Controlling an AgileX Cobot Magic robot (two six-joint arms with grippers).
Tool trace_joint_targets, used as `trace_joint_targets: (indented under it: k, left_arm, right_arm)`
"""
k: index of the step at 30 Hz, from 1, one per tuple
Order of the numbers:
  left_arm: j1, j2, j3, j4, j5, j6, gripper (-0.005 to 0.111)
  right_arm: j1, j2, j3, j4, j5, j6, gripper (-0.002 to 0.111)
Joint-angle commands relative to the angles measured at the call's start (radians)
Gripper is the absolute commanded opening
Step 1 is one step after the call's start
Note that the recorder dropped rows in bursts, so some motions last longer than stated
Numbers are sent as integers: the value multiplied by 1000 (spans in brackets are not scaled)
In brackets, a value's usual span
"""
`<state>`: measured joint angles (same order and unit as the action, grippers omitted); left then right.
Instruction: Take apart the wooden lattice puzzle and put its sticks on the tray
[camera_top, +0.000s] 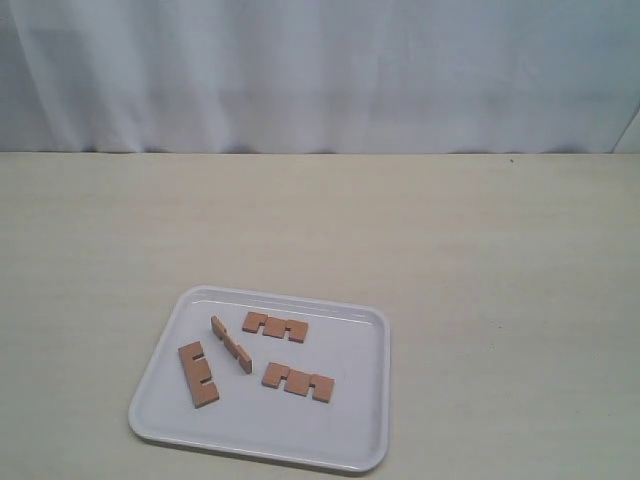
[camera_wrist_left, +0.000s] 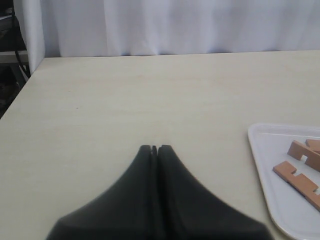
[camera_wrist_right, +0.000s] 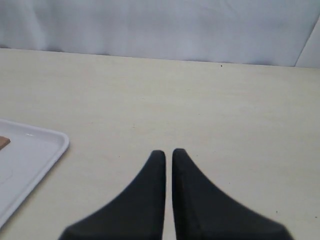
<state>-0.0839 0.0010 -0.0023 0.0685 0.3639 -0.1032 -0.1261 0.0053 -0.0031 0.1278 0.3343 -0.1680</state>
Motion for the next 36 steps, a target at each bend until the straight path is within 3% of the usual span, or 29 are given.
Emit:
trace_joint_targets:
  k: [1, 36]
  left_arm:
    - [1, -1, 2, 3, -9, 1, 0]
    - [1, -1, 2, 3, -9, 1, 0]
  right_arm:
    - [1, -5, 3, -8, 7, 80, 5]
    - [1, -5, 3, 21, 28, 80, 5]
